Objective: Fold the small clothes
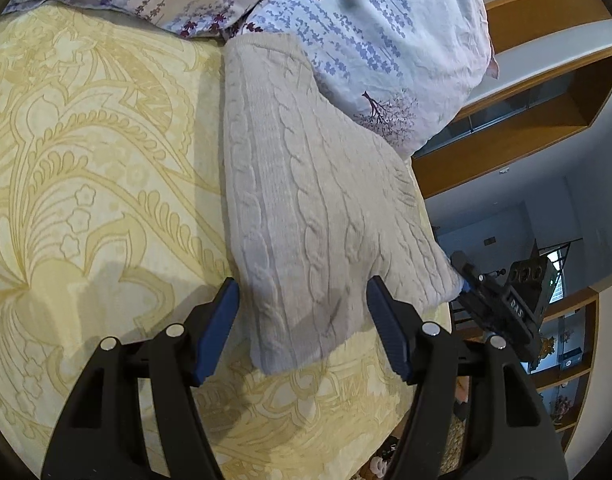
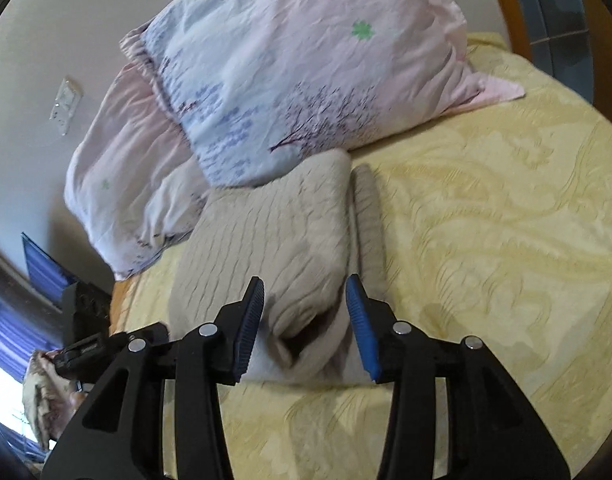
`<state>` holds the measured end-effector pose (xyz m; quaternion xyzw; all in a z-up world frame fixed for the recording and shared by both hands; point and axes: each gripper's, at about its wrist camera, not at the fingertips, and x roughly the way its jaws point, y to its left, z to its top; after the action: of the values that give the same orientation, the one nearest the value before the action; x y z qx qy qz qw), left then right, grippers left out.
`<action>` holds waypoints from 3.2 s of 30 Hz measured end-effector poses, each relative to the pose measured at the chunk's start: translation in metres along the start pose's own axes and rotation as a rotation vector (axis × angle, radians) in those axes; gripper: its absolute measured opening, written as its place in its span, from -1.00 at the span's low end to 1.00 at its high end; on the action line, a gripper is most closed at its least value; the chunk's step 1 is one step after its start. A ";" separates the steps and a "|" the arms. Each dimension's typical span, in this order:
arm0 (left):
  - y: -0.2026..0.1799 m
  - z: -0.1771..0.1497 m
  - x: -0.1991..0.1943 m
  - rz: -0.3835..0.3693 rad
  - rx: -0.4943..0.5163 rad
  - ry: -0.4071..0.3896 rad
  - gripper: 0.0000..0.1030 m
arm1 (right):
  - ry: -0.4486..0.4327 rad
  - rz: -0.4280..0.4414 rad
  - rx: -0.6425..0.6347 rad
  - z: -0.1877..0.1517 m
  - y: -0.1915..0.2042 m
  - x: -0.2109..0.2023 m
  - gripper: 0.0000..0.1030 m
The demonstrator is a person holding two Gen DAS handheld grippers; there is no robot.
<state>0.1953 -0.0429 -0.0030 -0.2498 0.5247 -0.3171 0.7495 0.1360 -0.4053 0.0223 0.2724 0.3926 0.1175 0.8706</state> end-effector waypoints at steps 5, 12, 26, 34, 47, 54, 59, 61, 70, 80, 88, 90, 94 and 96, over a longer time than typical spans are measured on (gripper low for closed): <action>-0.001 -0.006 0.005 0.006 -0.005 0.015 0.00 | 0.023 -0.009 -0.034 -0.009 0.005 0.005 -0.48; 0.003 -0.013 0.000 0.001 -0.004 0.015 -0.67 | -0.079 0.008 -0.081 -0.012 0.014 -0.022 -0.82; 0.005 -0.029 -0.005 0.018 0.048 0.026 -0.71 | 0.079 -0.145 -0.065 -0.030 -0.018 0.011 -0.81; 0.008 0.004 -0.036 -0.003 -0.001 -0.048 0.14 | -0.001 -0.063 0.006 0.013 -0.013 -0.003 0.01; 0.011 0.051 0.000 0.040 -0.059 -0.023 0.26 | 0.013 -0.084 -0.039 0.056 0.001 0.058 -0.82; 0.008 0.050 0.011 0.027 -0.043 -0.012 0.27 | 0.012 -0.230 -0.021 0.057 -0.022 0.067 -0.84; 0.005 0.049 0.014 0.028 -0.025 -0.010 0.27 | 0.053 -0.266 -0.022 0.051 -0.028 0.082 -0.83; 0.004 0.048 0.015 0.018 -0.023 -0.009 0.27 | 0.050 -0.259 -0.022 0.053 -0.025 0.077 -0.81; 0.000 0.048 0.019 0.006 -0.022 -0.009 0.32 | 0.075 -0.084 0.168 0.055 -0.043 0.052 0.08; 0.001 0.050 0.029 0.002 -0.034 0.003 0.32 | 0.155 -0.035 0.226 0.047 -0.050 0.070 0.11; 0.003 0.052 0.038 -0.018 -0.056 0.008 0.32 | 0.202 0.085 0.266 0.041 -0.055 0.079 0.11; 0.004 0.052 0.039 -0.023 -0.061 0.007 0.32 | 0.210 0.102 0.266 0.041 -0.054 0.080 0.11; 0.004 0.053 0.041 -0.032 -0.072 0.004 0.32 | 0.217 0.129 0.263 0.039 -0.051 0.082 0.10; 0.004 0.052 0.041 -0.034 -0.075 0.004 0.30 | 0.222 0.135 0.256 0.038 -0.050 0.082 0.05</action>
<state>0.2556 -0.0679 -0.0144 -0.2858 0.5333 -0.3106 0.7331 0.2181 -0.4266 -0.0363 0.3920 0.4787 0.1542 0.7704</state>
